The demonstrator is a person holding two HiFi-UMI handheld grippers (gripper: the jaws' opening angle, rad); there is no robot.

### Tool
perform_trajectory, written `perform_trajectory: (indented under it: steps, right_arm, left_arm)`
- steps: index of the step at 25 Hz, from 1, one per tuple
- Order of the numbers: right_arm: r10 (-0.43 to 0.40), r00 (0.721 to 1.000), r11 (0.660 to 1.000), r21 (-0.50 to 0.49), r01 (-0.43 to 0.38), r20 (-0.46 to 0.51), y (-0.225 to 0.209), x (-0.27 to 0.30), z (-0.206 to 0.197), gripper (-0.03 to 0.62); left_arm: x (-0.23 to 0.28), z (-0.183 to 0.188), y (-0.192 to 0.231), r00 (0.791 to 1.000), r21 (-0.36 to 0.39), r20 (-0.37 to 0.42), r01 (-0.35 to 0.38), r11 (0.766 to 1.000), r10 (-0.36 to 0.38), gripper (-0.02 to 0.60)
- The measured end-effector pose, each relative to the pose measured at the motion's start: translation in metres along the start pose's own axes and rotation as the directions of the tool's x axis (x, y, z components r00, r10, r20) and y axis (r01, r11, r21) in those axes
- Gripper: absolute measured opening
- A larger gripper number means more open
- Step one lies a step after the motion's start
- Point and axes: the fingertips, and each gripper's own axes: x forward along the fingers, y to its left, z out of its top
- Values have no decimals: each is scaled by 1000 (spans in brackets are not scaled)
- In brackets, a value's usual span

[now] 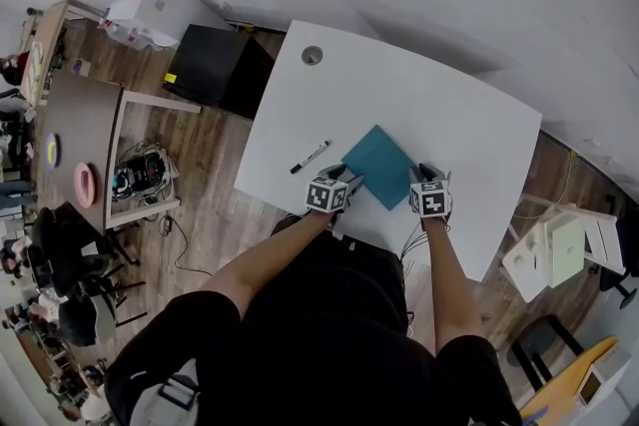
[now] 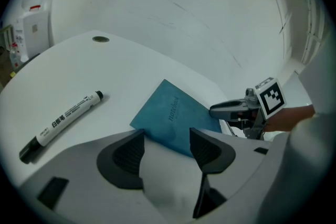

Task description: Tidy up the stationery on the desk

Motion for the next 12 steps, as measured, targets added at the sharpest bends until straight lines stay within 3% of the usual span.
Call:
perform_trajectory:
  steps: [7,12]
  right_arm:
    - [13,1000,987,159,-10,-19,29,-11,-33,115]
    - [24,999,978,208,-14,-46,53,-16,-50,112]
  left_arm:
    - [9,32,10,999,-22,24,28,999,-28,265]
    - [23,50,7,999,31,19,44,999,-45,265]
